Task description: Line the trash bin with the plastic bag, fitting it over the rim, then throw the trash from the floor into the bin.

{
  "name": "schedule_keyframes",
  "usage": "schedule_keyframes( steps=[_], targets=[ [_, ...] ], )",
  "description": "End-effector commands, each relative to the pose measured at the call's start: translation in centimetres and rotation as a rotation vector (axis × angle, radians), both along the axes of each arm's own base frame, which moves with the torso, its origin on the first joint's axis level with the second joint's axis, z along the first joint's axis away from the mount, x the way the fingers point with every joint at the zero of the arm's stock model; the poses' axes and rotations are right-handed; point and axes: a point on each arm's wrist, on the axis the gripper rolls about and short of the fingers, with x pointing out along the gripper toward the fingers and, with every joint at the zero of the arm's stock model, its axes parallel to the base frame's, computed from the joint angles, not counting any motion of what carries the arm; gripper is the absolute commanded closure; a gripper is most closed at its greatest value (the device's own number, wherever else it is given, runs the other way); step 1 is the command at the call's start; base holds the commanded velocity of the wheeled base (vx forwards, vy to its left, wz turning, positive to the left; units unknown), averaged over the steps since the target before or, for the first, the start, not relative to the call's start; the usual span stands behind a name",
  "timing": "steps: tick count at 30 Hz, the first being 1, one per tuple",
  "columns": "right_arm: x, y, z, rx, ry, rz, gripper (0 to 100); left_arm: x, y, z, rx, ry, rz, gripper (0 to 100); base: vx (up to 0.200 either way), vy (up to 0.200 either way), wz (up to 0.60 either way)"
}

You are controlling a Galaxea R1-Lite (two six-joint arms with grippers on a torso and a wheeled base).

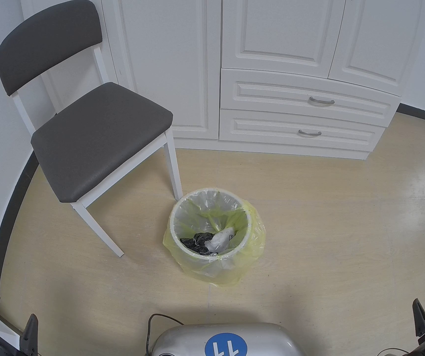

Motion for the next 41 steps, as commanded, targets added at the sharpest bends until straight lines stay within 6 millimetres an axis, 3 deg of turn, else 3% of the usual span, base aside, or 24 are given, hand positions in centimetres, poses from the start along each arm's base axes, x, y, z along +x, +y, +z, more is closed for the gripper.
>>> schedule_keyframes(
  steps=[1,8,41],
  targets=[
    [0.1,0.0,-0.43,-0.024,0.016,0.004,0,0.01,0.0,-0.51,0.004,0.0,-0.005,0,0.0,0.0,0.0],
    [-0.05,-0.01,-0.5,0.036,-0.01,-0.01,0,0.01,0.02,-0.43,-0.022,-0.007,0.009,0,0.0,0.0,0.0],
    [-0.05,0.0,-0.51,0.011,-0.008,-0.009,0,0.01,0.03,-0.39,0.003,-0.012,0.012,0,0.0,0.0,0.0]
  ],
)
